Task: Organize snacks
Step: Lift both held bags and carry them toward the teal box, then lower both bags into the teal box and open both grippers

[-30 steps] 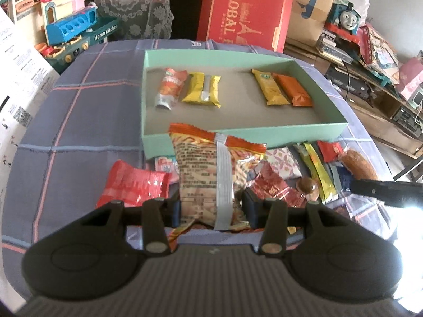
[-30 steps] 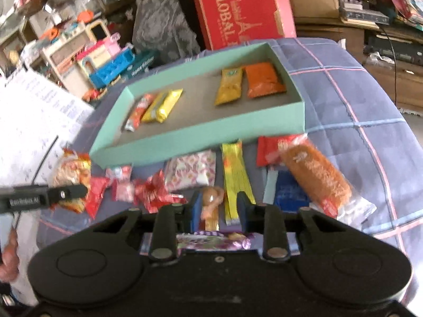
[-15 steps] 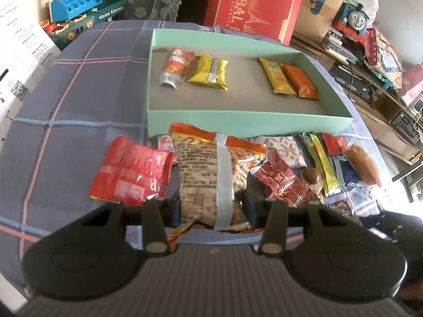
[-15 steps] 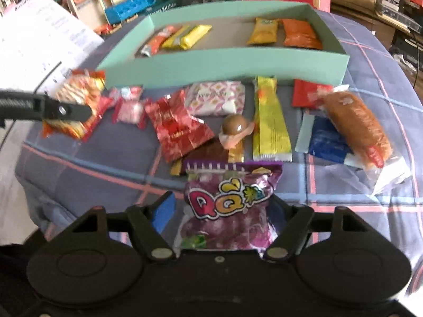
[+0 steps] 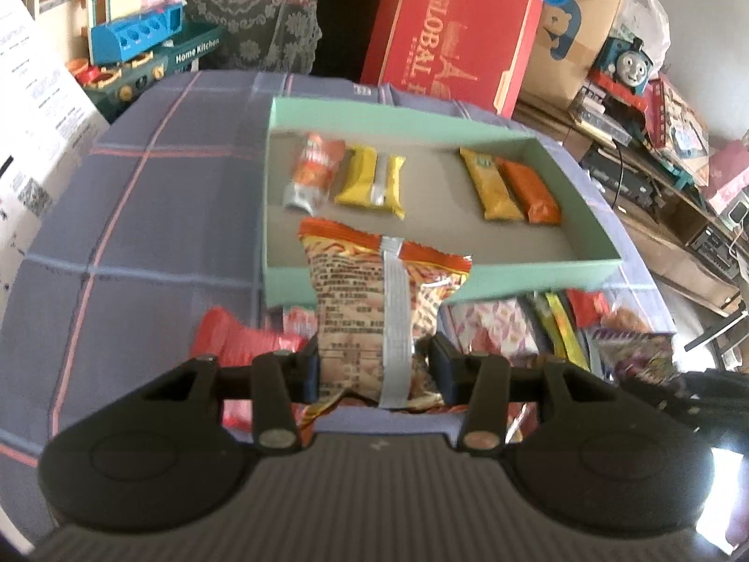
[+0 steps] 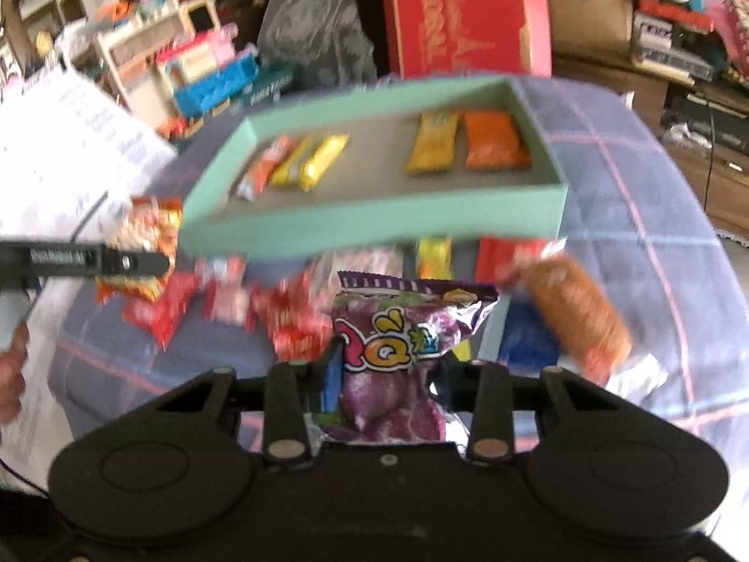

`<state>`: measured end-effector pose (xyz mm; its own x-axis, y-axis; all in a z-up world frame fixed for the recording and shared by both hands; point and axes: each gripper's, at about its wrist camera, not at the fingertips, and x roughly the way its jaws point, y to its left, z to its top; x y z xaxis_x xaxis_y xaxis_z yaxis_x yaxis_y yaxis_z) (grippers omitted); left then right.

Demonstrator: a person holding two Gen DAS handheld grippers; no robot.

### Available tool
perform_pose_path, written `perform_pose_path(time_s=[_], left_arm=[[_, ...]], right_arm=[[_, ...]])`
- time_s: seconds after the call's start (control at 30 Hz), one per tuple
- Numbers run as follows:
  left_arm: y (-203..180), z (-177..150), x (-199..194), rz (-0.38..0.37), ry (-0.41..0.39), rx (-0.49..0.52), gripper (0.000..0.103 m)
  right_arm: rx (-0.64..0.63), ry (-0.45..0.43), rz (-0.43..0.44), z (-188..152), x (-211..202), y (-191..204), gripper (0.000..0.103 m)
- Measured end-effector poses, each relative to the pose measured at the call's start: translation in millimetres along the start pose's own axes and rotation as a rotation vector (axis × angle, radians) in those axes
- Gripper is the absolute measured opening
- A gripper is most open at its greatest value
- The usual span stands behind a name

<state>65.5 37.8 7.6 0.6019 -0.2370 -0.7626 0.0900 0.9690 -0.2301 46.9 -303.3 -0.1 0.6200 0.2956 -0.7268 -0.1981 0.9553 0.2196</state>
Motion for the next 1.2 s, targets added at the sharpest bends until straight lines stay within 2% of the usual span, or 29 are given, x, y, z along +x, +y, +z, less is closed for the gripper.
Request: perform_pose_path(time_s=[0.27, 0.47, 0.63, 0.67, 0.7, 0.73, 0.77, 0.8, 0.83, 0.87, 1.0, 1.2], left_arm=[[0, 51, 13, 0.045, -0.062, 0.008, 0.044], [3, 89, 42, 0.097, -0.064, 0.005, 0.044], [7, 102, 69, 0.128, -0.029, 0.008, 0.044], [8, 103, 75, 0.137, -0.021, 0.007, 0.046], [9, 102, 79, 0.148, -0.016, 0.004, 0.056], [10, 101, 83, 0.158, -0.011, -0.001, 0.066], [11, 101, 86, 0.167, -0.010, -0.009, 0.089], [11, 100, 87, 0.175, -0.017, -0.013, 0.103], [11, 99, 87, 0.181, -0.029, -0.013, 0.103], [11, 97, 87, 0.181, -0.029, -0.010, 0.103], [10, 91, 89, 0.174, 0.010, -0.010, 0.103], [2, 73, 75, 0.160, 0.005, 0.001, 0.103]], right_arm=[[0.050, -0.108, -0.016, 74, 12, -31, 0.038], [0.093, -0.114, -0.010, 120, 51, -49, 0.038], [0.093, -0.099, -0.024, 137, 82, -56, 0.039], [0.091, -0.095, -0.026, 137, 87, -55, 0.041], [0.089, -0.091, -0.030, 139, 93, -56, 0.042], [0.087, -0.088, -0.037, 138, 96, -55, 0.050], [0.087, -0.086, -0.040, 137, 98, -56, 0.067], [0.088, -0.088, -0.043, 136, 99, -55, 0.077], [0.090, -0.098, -0.048, 135, 99, -55, 0.096], [0.092, -0.110, -0.048, 135, 97, -53, 0.103], [0.092, -0.118, -0.027, 133, 92, -50, 0.103], [0.096, -0.124, -0.013, 123, 75, -44, 0.103]])
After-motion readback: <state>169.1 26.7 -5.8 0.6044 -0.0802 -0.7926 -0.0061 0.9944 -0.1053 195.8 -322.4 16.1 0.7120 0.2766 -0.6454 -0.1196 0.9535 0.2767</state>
